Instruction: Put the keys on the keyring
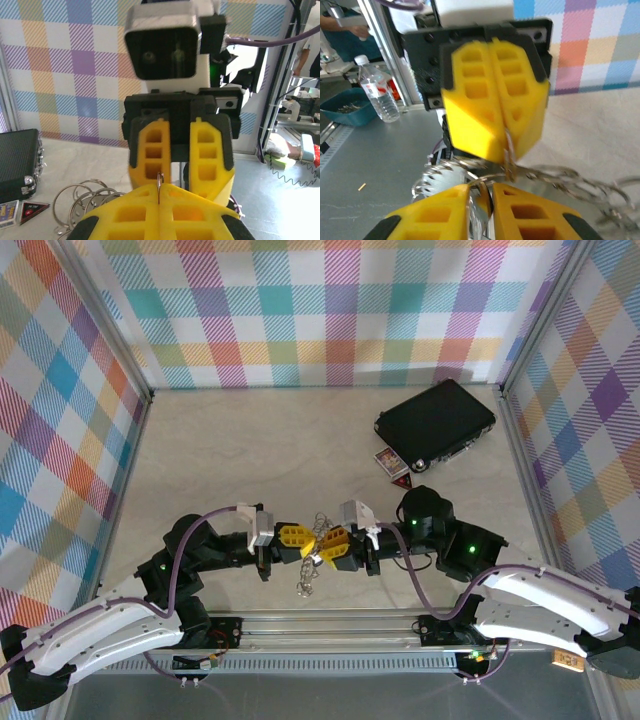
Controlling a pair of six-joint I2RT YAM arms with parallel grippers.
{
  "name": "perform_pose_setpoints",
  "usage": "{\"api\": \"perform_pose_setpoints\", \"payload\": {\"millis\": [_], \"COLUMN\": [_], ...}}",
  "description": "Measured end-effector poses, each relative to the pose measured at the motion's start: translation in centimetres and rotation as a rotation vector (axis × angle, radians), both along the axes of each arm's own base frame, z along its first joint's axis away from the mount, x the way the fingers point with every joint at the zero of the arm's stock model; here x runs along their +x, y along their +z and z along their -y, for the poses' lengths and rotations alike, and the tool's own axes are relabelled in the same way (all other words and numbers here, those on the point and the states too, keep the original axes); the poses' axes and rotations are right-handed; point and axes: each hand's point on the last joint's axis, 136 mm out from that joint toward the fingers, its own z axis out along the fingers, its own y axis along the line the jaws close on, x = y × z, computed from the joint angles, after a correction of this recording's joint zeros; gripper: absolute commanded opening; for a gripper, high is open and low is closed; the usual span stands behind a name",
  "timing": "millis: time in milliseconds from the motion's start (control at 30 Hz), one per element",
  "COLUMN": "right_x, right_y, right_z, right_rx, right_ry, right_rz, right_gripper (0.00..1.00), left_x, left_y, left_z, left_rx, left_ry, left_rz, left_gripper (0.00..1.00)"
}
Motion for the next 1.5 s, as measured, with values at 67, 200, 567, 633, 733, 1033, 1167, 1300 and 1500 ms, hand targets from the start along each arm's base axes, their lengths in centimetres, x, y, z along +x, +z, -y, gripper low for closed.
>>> {"api": "perform_pose_setpoints", "payload": {"millis": [67, 200, 567, 633, 733, 1033, 1167, 1300, 1500], "right_x": [0.1, -0.1, -0.5, -0.3, 0.0, -0.2, -0.2, 0.1, 0.2], "right_y": [-0.2, 1.1, 3.5, 3.2, 2.7, 3.0, 2.6, 2.3, 2.1], "right_z": [0.3, 1.7, 2.7, 2.3, 1.8, 1.3, 0.8, 0.2, -0.1], "right_rx": [-0.012, 0.021, 0.107, 0.099, 0.083, 0.105, 0.099, 0.098, 0.102], "right_ry": [-0.018, -0.047, -0.058, -0.057, -0.056, -0.026, -0.013, -0.012, -0.01], "right_rz": [-0.001, 0.027, 0.078, 0.077, 0.069, 0.074, 0.065, 0.06, 0.059], "right_gripper": [0.27, 0.28, 0.24, 0.24, 0.24, 0.28, 0.27, 0.23, 0.12], "left_x": [0.0, 0.0, -0.7, -0.8, -0.9, -1.0, -1.0, -1.0, -1.0], "left_y": [0.0, 0.0, 0.0, -0.1, -0.2, 0.3, 0.3, 0.4, 0.6], "left_z": [0.0, 0.0, 0.1, 0.2, 0.3, 0.3, 0.3, 0.3, 0.3], "left_rx": [-0.002, -0.002, -0.001, 0.002, 0.006, -0.013, -0.014, -0.019, -0.025], "left_ry": [0.0, 0.0, -0.039, -0.048, -0.061, -0.071, -0.07, -0.071, -0.07], "left_rz": [0.001, 0.001, -0.008, -0.013, -0.022, -0.011, -0.011, -0.011, -0.014], "left_gripper": [0.0, 0.0, 0.0, 0.0, 0.0, 0.0, 0.0, 0.0, 0.0]}}
